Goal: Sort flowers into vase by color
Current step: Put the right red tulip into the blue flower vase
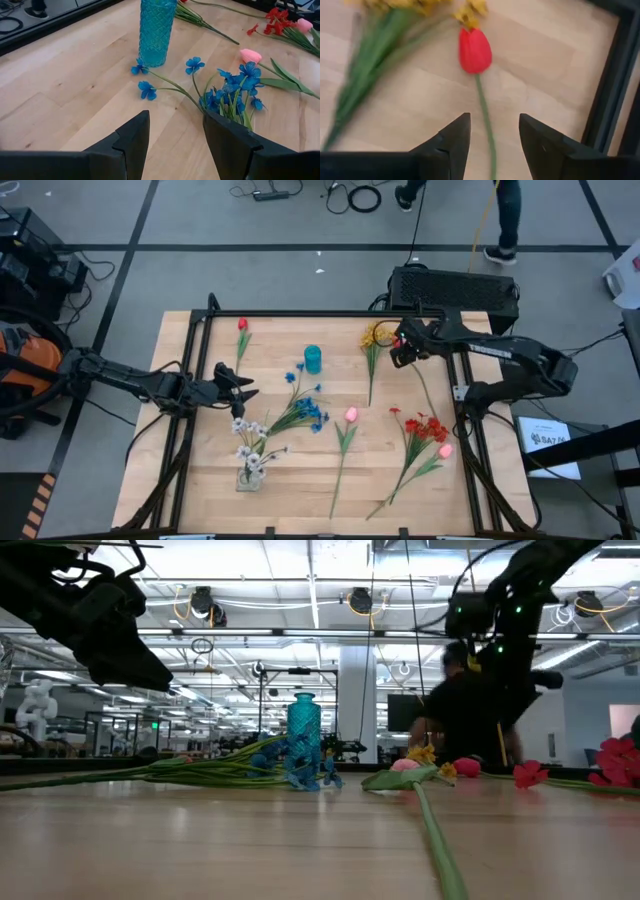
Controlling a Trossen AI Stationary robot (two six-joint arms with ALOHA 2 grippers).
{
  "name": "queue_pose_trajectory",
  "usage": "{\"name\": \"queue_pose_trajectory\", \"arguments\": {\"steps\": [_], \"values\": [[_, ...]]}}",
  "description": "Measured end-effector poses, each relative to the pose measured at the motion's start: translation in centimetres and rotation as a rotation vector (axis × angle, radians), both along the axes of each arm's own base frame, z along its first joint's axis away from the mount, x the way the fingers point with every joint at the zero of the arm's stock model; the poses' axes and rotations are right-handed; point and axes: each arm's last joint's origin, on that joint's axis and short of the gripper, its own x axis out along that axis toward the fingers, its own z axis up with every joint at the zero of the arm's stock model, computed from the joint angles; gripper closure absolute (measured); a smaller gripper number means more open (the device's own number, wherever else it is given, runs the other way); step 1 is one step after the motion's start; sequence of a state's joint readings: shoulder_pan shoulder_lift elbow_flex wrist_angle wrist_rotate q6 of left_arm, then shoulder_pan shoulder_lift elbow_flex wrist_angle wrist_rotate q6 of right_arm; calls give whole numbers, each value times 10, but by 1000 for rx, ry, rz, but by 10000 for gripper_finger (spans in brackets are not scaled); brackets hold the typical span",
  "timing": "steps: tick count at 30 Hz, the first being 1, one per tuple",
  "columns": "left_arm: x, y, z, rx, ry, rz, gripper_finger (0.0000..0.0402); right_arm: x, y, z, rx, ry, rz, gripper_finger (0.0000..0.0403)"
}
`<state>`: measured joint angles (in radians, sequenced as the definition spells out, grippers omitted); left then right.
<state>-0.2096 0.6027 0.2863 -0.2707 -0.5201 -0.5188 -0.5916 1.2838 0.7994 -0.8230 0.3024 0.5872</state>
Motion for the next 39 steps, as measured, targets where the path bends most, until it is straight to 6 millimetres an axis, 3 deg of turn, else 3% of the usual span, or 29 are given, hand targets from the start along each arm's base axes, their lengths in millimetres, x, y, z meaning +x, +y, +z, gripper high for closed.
{"name": "queue_pose_trajectory", "arguments": {"steps": [13, 20, 24, 32, 39], "values": [[0, 0, 0, -7, 5, -13, 210, 9, -20, -52, 205, 185, 57, 229], [0, 0, 0, -8, 6, -14, 210, 11, -27, -72, 291, 214, 78, 246], [0, 0, 0, -10, 5, -16, 210, 7, -31, -80, 335, 162, 84, 277], [0, -1, 0, -14, 2, -18, 210, -1, -33, -82, 331, 88, 43, 386], [0, -1, 0, -26, 5, -35, 210, -10, -29, -63, 289, 27, -21, 399]]}}
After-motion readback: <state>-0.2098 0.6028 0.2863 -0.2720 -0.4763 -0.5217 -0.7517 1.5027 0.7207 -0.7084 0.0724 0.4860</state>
